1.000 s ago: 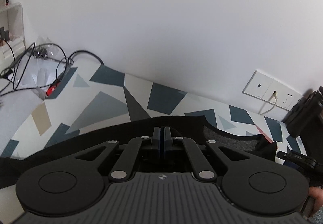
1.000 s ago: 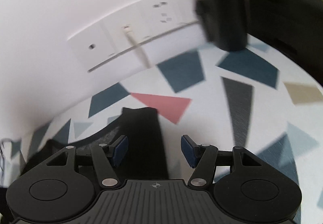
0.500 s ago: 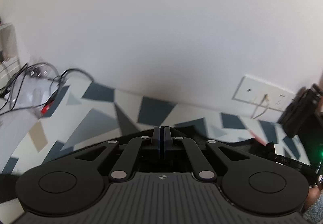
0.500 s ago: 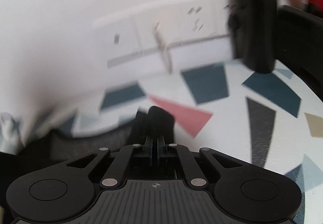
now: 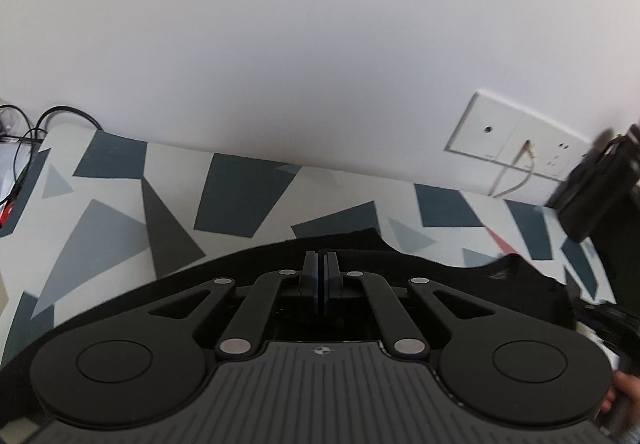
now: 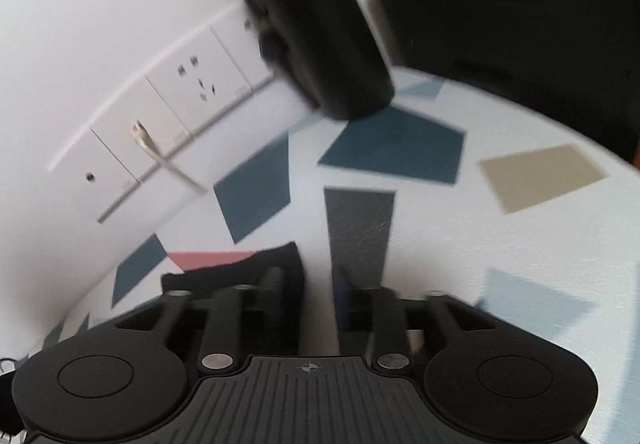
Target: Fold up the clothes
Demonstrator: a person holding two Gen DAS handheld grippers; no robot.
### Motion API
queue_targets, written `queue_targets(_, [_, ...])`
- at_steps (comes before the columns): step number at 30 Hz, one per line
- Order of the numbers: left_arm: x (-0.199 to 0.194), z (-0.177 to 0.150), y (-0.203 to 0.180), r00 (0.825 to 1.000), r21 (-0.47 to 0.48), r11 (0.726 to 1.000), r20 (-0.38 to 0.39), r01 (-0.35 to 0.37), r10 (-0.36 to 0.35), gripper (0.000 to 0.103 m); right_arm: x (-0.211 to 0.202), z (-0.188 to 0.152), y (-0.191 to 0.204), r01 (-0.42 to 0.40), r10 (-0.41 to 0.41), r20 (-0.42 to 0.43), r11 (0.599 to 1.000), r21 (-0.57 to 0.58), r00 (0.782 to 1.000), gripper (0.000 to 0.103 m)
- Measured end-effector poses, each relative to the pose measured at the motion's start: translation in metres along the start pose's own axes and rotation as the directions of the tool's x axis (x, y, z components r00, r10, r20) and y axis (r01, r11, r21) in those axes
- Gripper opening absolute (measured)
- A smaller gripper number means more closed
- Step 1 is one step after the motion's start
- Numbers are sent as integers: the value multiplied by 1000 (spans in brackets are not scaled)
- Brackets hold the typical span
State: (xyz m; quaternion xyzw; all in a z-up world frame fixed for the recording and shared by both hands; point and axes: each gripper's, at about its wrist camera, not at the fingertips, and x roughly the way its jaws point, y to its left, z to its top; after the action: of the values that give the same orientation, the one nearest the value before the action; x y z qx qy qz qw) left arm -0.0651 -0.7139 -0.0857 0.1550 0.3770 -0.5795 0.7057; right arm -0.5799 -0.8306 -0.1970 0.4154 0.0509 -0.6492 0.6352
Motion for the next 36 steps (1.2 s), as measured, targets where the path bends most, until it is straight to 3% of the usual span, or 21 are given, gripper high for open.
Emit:
queue_targets(3, [9,5,-1,1000,13,1000,-17,2,-2,3,-41,-12,10,-54,54,-2,995,-78,999,35])
queue_targets(5, [6,7,-2,1000,22,1000,-25,18,-17,3,-64,-29,14,-142,138,-65,989,-51,988,37])
queue_targets(7, [2,8,-2,999,30,999,-33,34,-33,3,-74,-48,9,-240,250,-132,967,83,959,37])
queue_targets(9, [-2,9,-1,998,26,999,-39,41,-40,3,-75,-69,1,-307,359,-176,914,267,917,37])
queue_targets(11, [-6,9,1,998,21,999,-45,48,-47,3,-67,-87,-6,-295,389,-190,874,386,902,38])
queue_targets(17, [-18,7,7,997,6,999,-60,52,-52,3,-40,-103,-12,-211,337,-150,819,534,930,37])
queue_targets(21, [-23,6,9,996,-6,998,-69,64,-64,3,-35,-96,-10,-176,269,-92,815,551,959,33])
queue_targets(23, [-23,7,13,993,-37,996,-81,78,-81,3,-31,-94,-13,-148,250,-105,808,570,963,6])
queue_targets(25, [-22,8,19,990,-83,992,-98,97,-105,3,-34,-90,-15,-139,236,-106,817,560,966,4])
queue_targets(33, [2,0,28,970,-172,978,-191,120,-153,3,-77,-64,-39,-174,176,44,848,501,983,3])
queue_targets(36, [29,-13,30,951,-189,978,-274,92,-142,3,-75,-70,-54,-115,135,-3,857,503,991,3])
